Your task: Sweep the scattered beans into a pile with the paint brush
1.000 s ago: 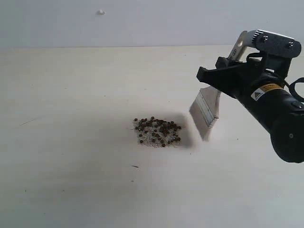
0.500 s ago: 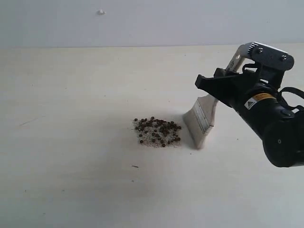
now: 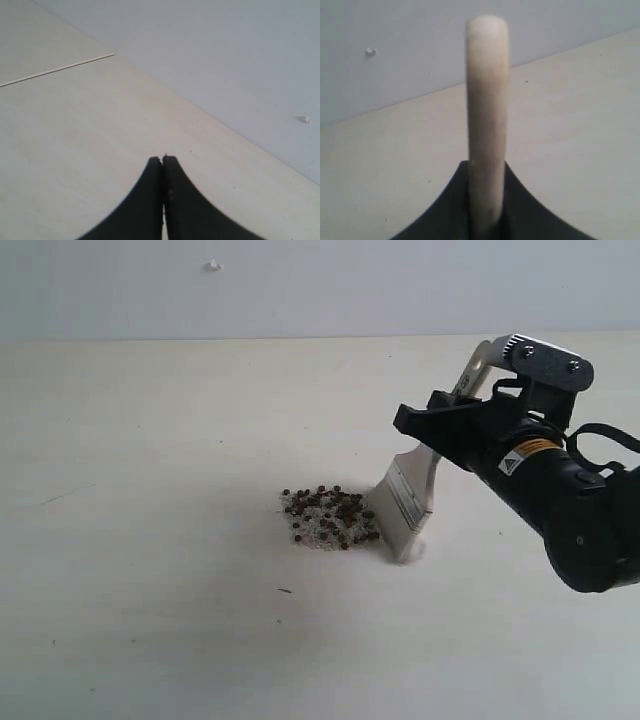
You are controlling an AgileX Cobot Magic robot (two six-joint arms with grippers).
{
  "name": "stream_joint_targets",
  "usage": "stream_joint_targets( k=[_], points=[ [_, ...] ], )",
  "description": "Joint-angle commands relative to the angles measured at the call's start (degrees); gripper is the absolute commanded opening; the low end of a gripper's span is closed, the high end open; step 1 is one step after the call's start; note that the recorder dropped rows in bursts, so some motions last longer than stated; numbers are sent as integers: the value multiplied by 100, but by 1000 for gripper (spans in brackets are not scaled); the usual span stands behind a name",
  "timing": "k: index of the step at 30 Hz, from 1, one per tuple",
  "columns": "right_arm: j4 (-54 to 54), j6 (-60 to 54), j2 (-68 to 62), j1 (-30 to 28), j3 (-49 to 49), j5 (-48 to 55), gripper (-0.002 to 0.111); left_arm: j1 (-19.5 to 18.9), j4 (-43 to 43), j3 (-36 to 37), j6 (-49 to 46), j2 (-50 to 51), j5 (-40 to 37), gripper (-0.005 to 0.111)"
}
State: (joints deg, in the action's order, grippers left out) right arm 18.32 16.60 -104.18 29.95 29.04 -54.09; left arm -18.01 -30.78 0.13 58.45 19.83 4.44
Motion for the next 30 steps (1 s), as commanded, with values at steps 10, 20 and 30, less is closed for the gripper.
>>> stream_joint_targets(
  k=[10, 20, 30],
  points=[
    [-387, -610, 629, 7, 2, 169, 0, -7, 9, -13, -1, -43, 11, 0],
    [-647, -1145, 761, 7, 2, 452, 0, -7, 9, -13, -1, -43, 11, 0],
    [-1435, -1660, 890, 7, 468, 835, 0, -7, 9, -13, -1, -43, 11, 0]
  ],
)
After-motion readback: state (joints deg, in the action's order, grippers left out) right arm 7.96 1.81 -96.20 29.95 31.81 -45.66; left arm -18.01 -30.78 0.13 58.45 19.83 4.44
